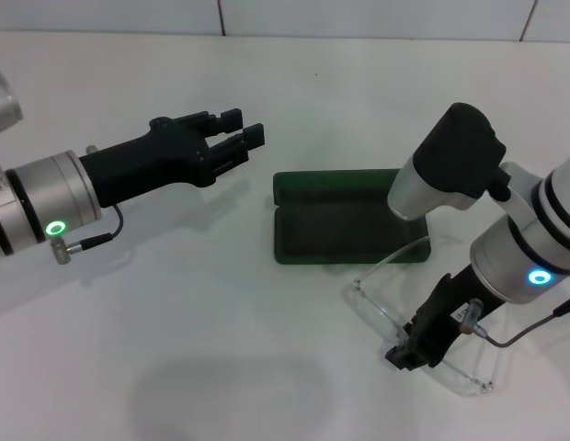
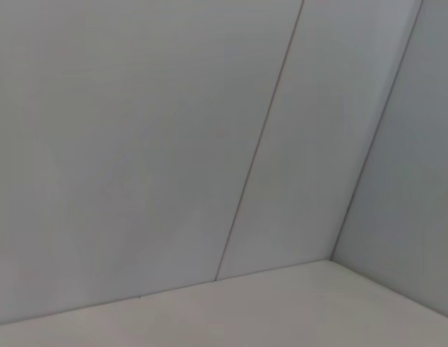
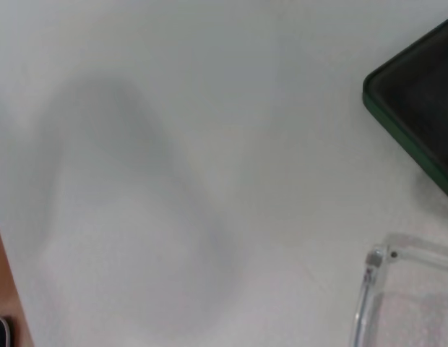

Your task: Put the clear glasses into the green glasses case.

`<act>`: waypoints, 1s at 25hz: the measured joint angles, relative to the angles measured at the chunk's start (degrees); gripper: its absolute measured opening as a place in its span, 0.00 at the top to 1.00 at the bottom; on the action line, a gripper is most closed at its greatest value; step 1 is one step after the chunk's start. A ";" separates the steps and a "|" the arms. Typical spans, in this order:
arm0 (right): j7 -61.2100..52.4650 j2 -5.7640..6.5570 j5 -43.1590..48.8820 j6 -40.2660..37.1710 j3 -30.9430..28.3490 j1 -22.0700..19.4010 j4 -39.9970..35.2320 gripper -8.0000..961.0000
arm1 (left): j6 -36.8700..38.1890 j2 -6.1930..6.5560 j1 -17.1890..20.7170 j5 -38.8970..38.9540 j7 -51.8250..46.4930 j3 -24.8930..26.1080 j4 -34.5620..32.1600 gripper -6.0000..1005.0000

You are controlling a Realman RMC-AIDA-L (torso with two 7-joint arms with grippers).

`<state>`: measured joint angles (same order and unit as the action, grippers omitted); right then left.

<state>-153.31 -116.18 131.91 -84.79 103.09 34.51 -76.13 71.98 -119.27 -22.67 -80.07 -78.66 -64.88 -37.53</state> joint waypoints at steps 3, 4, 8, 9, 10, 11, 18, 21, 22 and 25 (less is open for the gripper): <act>-0.45 0.00 0.32 -0.10 -0.08 -0.04 0.19 0.66 | 0.00 0.00 0.00 0.00 0.00 0.02 0.00 0.57; -0.52 0.01 0.39 -0.11 -0.08 -0.07 0.21 0.67 | 0.00 0.00 0.00 0.00 0.00 0.02 0.00 0.57; -0.57 0.08 0.46 -0.14 -0.03 -0.22 0.16 0.71 | 0.00 0.00 0.00 0.00 0.00 0.19 0.00 0.57; -0.57 0.11 0.47 -0.20 -0.07 -0.25 0.06 0.72 | 0.00 0.00 0.00 0.00 0.00 0.21 0.00 0.57; -0.57 0.13 0.48 -0.26 -0.11 -0.27 -0.04 0.72 | 0.00 0.00 0.00 0.00 0.00 0.21 0.00 0.57; -0.57 0.15 0.49 -0.30 -0.13 -0.30 -0.11 0.73 | 0.00 0.00 0.00 0.00 0.00 0.21 0.00 0.57; -0.39 0.26 0.53 -0.39 -0.26 -0.32 -0.36 0.86 | -0.05 -0.04 0.00 -0.04 0.28 0.20 0.19 0.57; -0.23 0.30 0.53 -0.52 -0.61 -0.32 -0.52 0.87 | -0.07 -0.06 0.00 -0.06 0.34 0.20 0.43 0.57; -0.19 0.34 0.54 -0.65 -0.86 -0.32 -0.74 0.87 | -0.08 -0.07 0.00 -0.07 0.34 0.20 0.46 0.57; -0.09 0.43 0.54 -1.22 -1.81 -0.42 -1.35 0.87 | -0.09 -0.09 0.00 -0.09 0.35 0.20 0.51 0.57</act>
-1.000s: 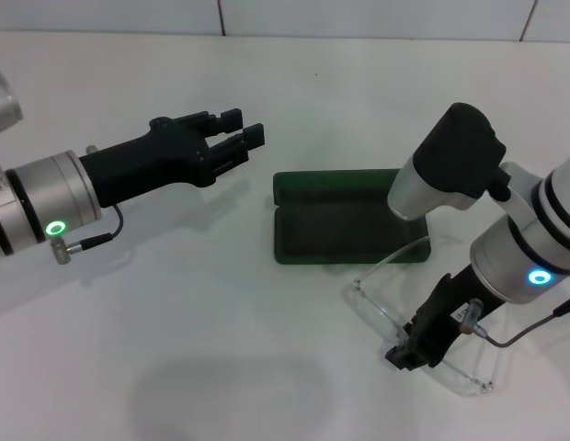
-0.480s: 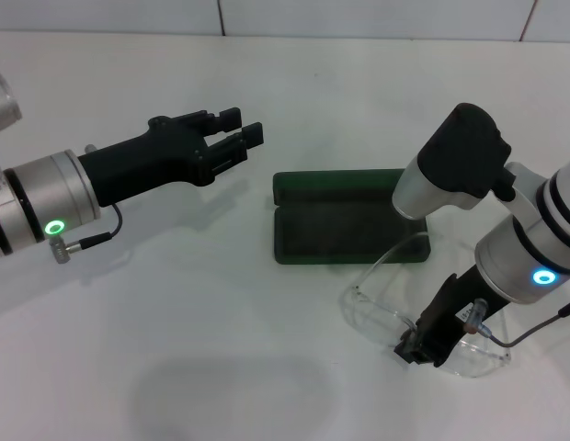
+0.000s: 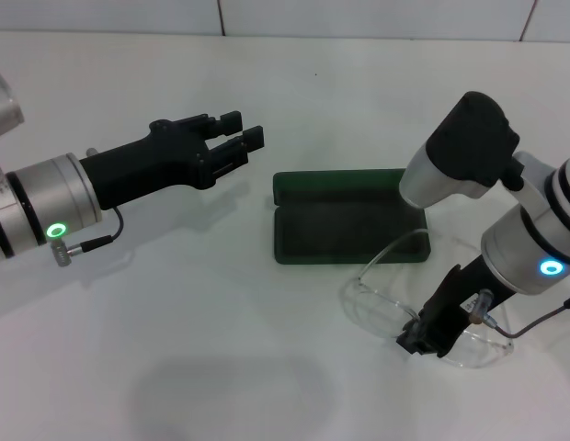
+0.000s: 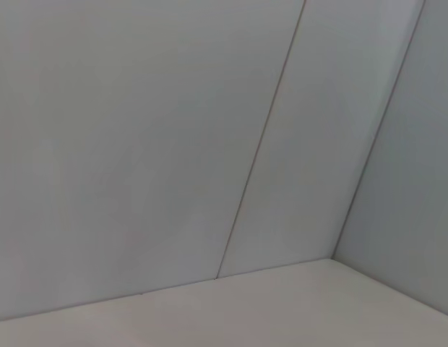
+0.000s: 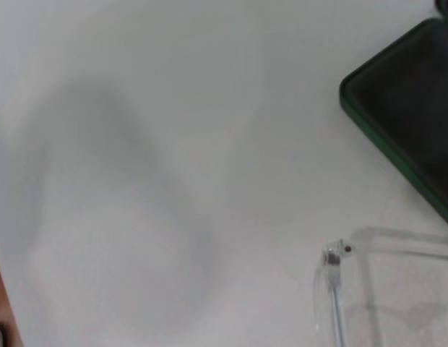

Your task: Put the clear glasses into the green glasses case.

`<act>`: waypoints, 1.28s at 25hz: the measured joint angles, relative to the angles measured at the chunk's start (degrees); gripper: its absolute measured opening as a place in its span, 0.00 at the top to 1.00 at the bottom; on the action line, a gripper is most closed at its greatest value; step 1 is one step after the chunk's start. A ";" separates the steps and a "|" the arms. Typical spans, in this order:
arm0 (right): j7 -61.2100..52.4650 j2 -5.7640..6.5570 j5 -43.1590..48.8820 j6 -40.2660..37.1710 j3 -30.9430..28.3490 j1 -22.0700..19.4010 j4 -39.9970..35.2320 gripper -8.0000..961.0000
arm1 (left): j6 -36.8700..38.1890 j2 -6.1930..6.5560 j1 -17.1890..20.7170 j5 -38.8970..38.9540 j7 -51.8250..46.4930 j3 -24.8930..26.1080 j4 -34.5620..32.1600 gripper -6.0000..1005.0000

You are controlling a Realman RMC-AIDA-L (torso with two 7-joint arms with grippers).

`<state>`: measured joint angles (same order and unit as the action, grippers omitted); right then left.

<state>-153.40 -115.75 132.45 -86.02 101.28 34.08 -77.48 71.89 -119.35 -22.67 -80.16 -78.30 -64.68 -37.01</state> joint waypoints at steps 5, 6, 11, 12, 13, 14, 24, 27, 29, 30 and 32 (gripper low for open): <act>0.10 0.01 0.00 -0.22 -0.29 -0.16 -0.42 0.87 | 0.00 0.04 0.00 0.01 0.00 0.03 0.02 0.57; 0.13 0.01 0.01 -0.20 -0.29 -0.16 -0.42 0.87 | 0.00 0.08 0.00 0.03 0.00 0.04 0.02 0.57; 0.43 0.10 0.07 -0.24 -0.38 0.17 -0.08 0.86 | 0.00 0.16 0.00 0.14 0.00 0.09 -0.01 0.57; 0.43 0.10 0.07 -0.29 -0.38 0.29 0.17 0.85 | 0.00 0.17 0.00 0.14 0.00 0.09 -0.07 0.57; 0.44 0.10 0.09 -0.38 -0.38 0.44 0.50 0.85 | 0.00 0.17 0.00 0.13 0.00 0.09 -0.09 0.57; 0.44 0.07 0.09 -0.42 -0.39 0.56 0.74 0.85 | 0.00 0.18 0.00 0.11 0.00 0.09 -0.15 0.57; 0.20 0.01 0.09 -0.64 -0.40 0.97 1.02 0.80 | 0.00 0.18 0.00 0.09 0.00 0.09 -0.28 0.57; 0.09 0.07 0.08 -0.75 -0.55 1.11 1.17 0.79 | 0.00 0.18 0.00 0.09 0.00 0.09 -0.36 0.57; 0.02 0.10 0.14 -1.09 -0.61 1.22 1.36 0.79 | 0.00 0.18 0.00 0.09 -0.01 0.09 -0.36 0.57; -0.01 0.10 0.40 -1.30 -0.63 1.27 1.38 0.79 | 0.00 0.18 0.00 0.09 -0.01 0.09 -0.35 0.57; -0.12 0.04 1.50 -1.64 -0.73 1.29 1.19 0.79 | 0.00 0.17 0.00 0.10 -0.01 0.09 -0.35 0.57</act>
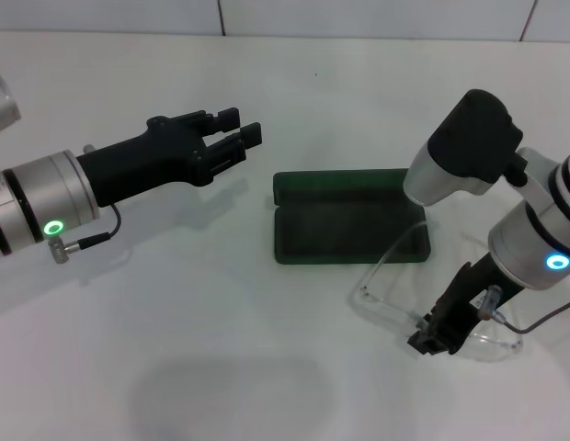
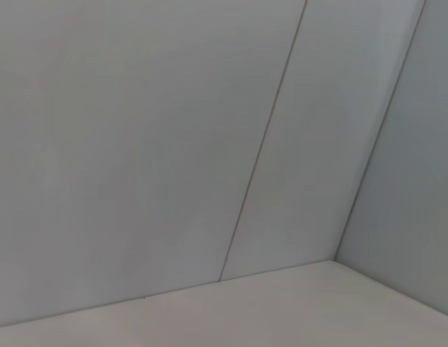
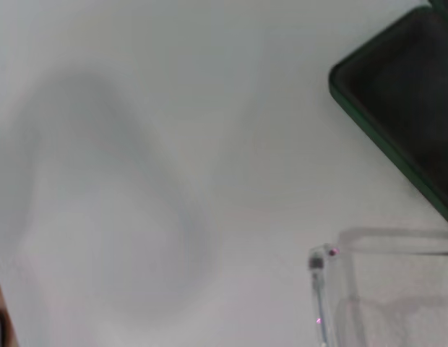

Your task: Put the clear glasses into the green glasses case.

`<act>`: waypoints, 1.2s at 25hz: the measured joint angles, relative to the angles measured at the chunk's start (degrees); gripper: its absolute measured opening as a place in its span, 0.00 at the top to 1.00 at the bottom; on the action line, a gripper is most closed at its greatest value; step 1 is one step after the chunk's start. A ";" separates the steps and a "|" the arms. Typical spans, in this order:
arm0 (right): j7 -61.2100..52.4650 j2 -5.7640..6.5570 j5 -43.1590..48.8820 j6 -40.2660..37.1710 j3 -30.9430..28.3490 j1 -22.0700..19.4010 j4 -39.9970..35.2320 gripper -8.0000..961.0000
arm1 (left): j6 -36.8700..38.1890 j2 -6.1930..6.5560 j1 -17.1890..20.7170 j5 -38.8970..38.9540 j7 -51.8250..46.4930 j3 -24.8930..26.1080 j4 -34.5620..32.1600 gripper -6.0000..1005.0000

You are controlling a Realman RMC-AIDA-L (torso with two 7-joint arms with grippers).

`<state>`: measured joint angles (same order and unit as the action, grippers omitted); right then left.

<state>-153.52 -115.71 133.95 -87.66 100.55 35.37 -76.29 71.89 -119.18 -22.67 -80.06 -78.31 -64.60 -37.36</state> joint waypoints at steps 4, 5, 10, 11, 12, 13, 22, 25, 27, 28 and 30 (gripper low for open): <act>-0.17 -0.16 1.43 -0.14 -0.55 -0.20 -0.36 0.79 | 0.00 0.00 0.00 0.00 0.00 0.00 -0.02 0.57; -0.17 -0.15 1.43 -0.14 -0.75 -0.22 -0.37 0.79 | 0.00 0.00 0.00 0.00 0.00 0.00 -0.03 0.57; 0.27 -0.10 0.88 -0.04 -2.06 -0.37 -0.84 0.79 | 0.00 0.00 0.00 0.00 0.00 0.00 -0.04 0.57; 0.28 -0.10 0.82 -0.05 -2.11 -0.35 -1.00 0.79 | 0.00 0.00 0.00 0.02 0.00 0.00 -0.02 0.57; 0.27 -0.11 0.79 -0.10 -2.13 -0.28 -1.14 0.79 | 0.00 0.00 0.00 0.02 0.00 0.00 0.00 0.57; 0.24 -0.14 0.83 -0.18 -2.13 -0.15 -1.14 0.79 | 0.00 0.00 0.00 0.02 0.00 0.00 0.00 0.57; 0.23 -0.20 1.38 0.12 -2.15 -0.03 -1.23 0.79 | 0.00 0.18 0.00 0.12 0.00 0.00 0.09 0.57; 0.07 -0.17 1.40 -0.04 -2.56 0.05 -1.14 0.79 | 0.00 0.18 0.00 0.11 0.00 0.00 0.00 0.57; 0.17 -0.14 1.40 -0.36 -2.61 0.09 -1.27 0.72 | 0.00 0.19 0.00 0.16 0.00 0.00 0.00 0.57; 0.26 -0.09 1.41 -0.48 -2.54 0.11 -1.44 0.69 | 0.00 0.20 0.00 0.21 0.00 0.00 0.02 0.57; 0.35 -0.03 1.56 -0.59 -2.29 0.17 -1.70 0.62 | 0.00 0.24 0.00 0.24 0.00 0.00 0.08 0.57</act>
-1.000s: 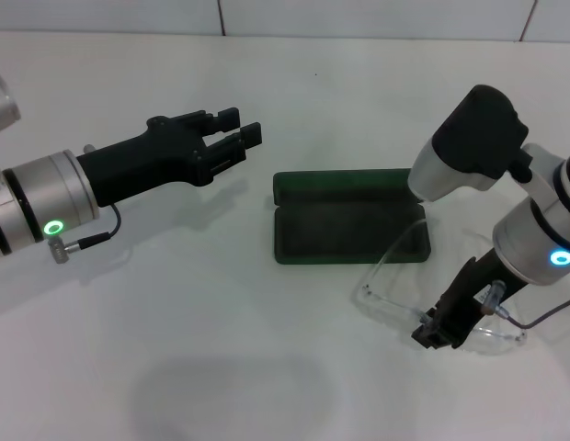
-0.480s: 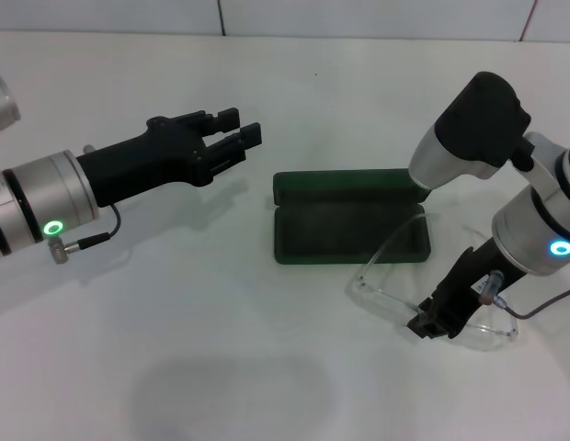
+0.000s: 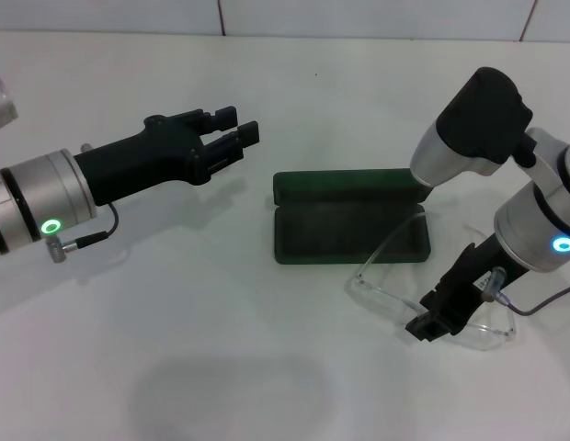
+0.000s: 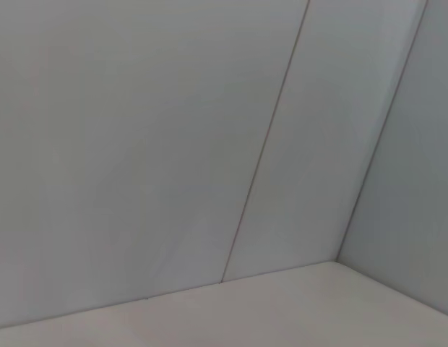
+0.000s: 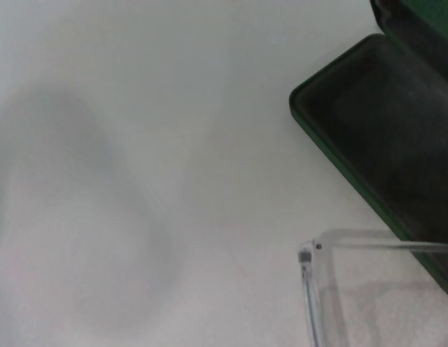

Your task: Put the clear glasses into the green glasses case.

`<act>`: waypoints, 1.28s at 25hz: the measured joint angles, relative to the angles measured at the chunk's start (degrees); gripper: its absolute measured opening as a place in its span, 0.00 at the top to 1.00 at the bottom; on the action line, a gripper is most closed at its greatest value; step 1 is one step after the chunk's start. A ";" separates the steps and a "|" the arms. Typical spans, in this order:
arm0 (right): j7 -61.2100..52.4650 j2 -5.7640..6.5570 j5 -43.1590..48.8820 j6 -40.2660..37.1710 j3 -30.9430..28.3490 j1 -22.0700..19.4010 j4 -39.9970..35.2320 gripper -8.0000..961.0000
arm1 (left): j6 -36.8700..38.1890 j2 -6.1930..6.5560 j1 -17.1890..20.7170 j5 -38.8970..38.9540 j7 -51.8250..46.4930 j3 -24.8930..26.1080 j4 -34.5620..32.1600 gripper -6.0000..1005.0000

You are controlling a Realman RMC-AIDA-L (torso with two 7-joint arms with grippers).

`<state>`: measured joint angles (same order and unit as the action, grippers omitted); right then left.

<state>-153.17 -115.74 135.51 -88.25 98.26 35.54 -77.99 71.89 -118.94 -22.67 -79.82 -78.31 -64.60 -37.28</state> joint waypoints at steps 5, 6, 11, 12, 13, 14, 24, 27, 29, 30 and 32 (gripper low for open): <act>0.12 -0.14 2.31 -0.64 0.36 0.09 -0.42 0.61 | 0.00 0.03 0.01 0.00 0.00 0.00 0.02 0.57; 0.13 -0.16 2.83 -0.68 0.59 0.10 -0.65 0.61 | 0.00 0.05 0.06 0.00 0.00 0.00 0.01 0.57; 1.02 -0.13 3.02 -0.68 0.89 0.11 -1.45 0.61 | 0.00 0.26 0.23 0.01 0.00 0.00 0.06 0.57; 1.21 -0.16 3.03 -0.68 0.99 0.11 -1.56 0.61 | 0.00 0.26 0.22 0.01 0.00 0.00 0.07 0.57; 1.35 -0.20 3.03 -0.61 1.24 0.10 -1.64 0.61 | 0.00 0.29 0.21 0.01 0.00 0.00 0.12 0.57; 1.43 -0.25 3.02 -0.55 1.58 0.11 -1.66 0.62 | 0.00 0.31 0.20 0.00 0.00 0.00 0.14 0.57; 1.56 -0.27 3.01 0.04 3.27 0.34 -1.66 0.62 | 0.00 0.38 0.26 0.02 0.77 0.06 0.24 0.57; 1.98 -0.29 3.00 0.50 3.28 0.34 -1.49 0.62 | 0.00 0.38 0.25 0.05 0.79 0.09 0.28 0.57; 2.17 -0.33 3.00 0.73 3.32 0.34 -1.31 0.62 | 0.00 0.38 0.13 0.06 0.79 0.09 0.29 0.57; 2.18 -0.33 3.00 0.79 3.34 0.34 -1.29 0.62 | 0.00 0.38 0.06 0.06 0.79 0.09 0.29 0.57; 2.19 -0.35 3.00 0.80 3.34 0.33 -1.24 0.65 | 0.00 0.38 0.02 0.06 0.79 0.09 0.29 0.57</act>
<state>-150.98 -116.09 138.51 -87.45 101.60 35.88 -79.23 71.89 -118.56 -22.65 -79.76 -77.52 -64.50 -36.99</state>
